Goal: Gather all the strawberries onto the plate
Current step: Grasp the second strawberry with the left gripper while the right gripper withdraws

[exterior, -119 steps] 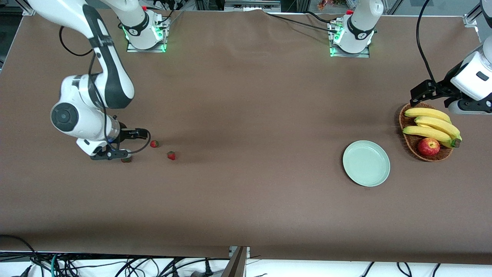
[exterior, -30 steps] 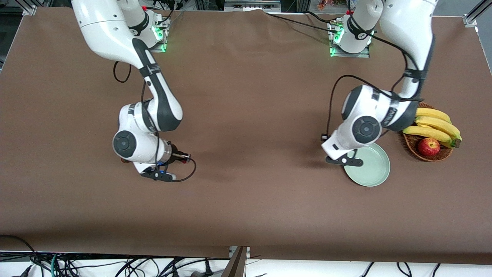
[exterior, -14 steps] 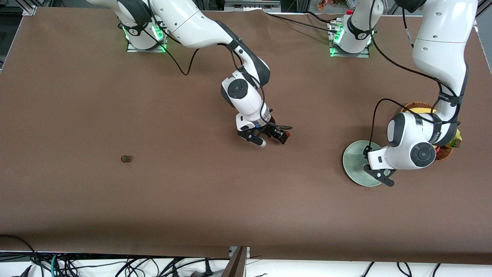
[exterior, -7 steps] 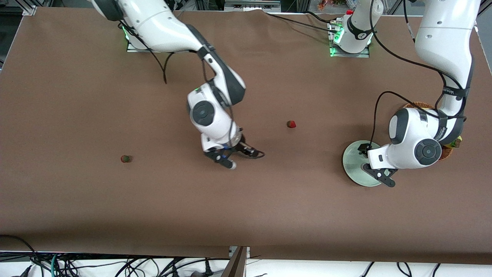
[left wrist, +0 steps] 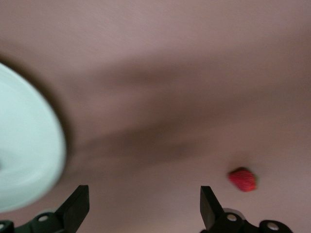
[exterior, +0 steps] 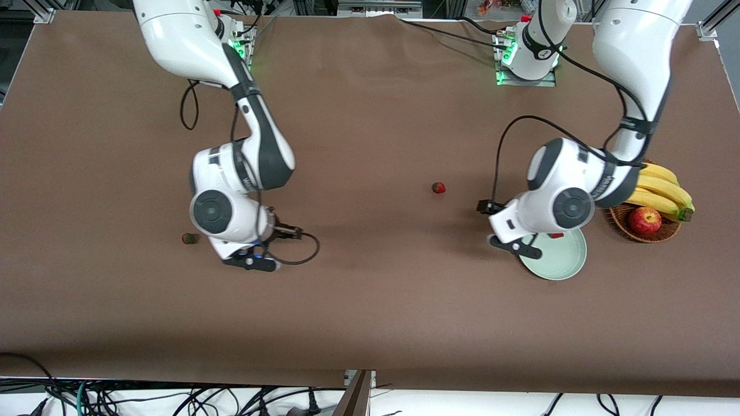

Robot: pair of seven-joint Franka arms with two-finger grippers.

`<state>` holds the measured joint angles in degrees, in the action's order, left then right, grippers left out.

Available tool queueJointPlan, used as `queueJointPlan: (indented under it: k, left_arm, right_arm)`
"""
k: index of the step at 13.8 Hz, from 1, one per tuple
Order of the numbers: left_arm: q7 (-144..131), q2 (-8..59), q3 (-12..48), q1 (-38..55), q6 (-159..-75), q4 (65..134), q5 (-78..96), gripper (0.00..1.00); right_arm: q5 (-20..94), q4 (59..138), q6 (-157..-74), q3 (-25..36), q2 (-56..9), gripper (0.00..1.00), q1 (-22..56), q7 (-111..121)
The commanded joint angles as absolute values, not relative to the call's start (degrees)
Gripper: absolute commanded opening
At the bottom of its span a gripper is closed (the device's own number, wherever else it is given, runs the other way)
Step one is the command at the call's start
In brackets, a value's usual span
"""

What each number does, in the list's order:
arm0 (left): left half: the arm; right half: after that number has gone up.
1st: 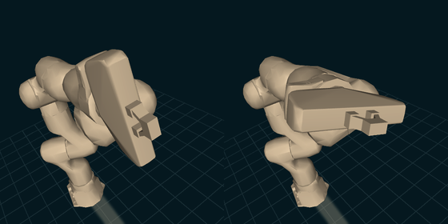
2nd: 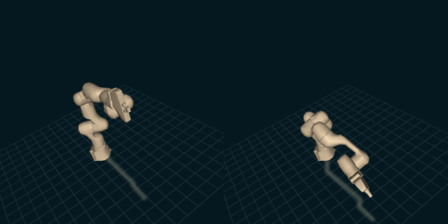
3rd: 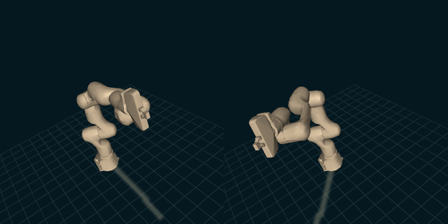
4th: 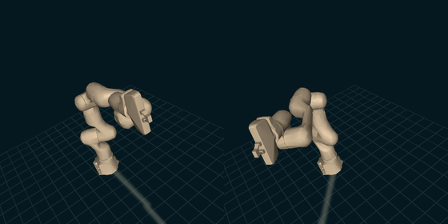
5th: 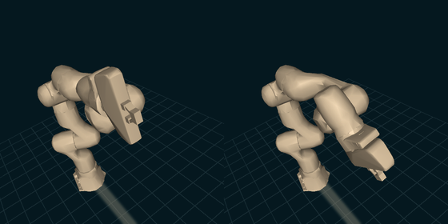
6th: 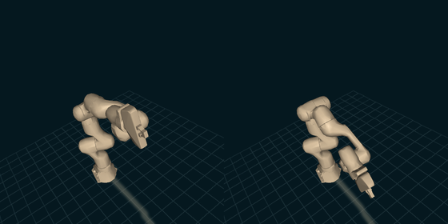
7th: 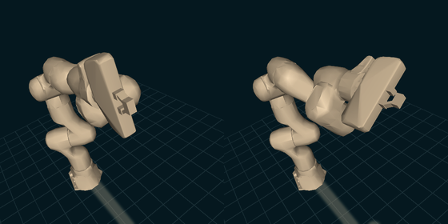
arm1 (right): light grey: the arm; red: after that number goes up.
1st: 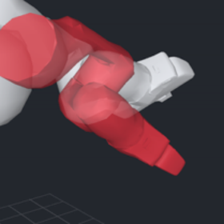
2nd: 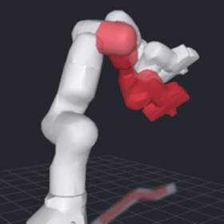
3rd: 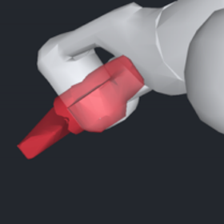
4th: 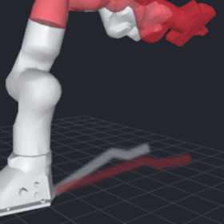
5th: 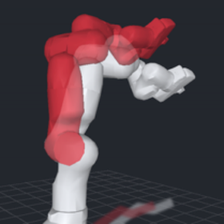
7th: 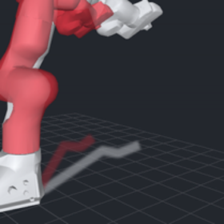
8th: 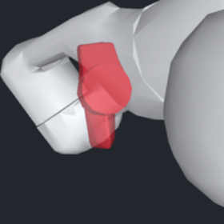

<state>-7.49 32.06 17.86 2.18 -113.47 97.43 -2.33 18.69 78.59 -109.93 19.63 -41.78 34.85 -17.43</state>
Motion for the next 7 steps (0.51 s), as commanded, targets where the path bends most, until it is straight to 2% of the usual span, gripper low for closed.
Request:
queueJointPlan:
  k: [1,3,5,7]
  left_arm:
    - [-22.60,31.64,17.58,8.41,-115.13,99.23,-2.45,1.00]
    - [-30.39,32.17,17.58,12.20,-119.07,101.76,-4.21,1.00]
    - [-33.12,31.91,17.58,13.79,-126.87,106.76,-4.83,1.00]
    - [-34.36,31.82,17.58,13.97,-134.79,111.42,-4.83,1.00]
  right_arm:
    - [18.02,87.34,-110.47,24.50,-37.27,0.77,35.68,-7.33]
    - [18.28,91.73,-112.66,29.42,-37.00,0.77,35.68,2.94]
    - [18.37,96.31,-116.96,32.94,-36.65,0.77,35.68,11.38]
    - [18.81,99.66,-122.14,33.84,-36.91,0.77,33.41,17.03]
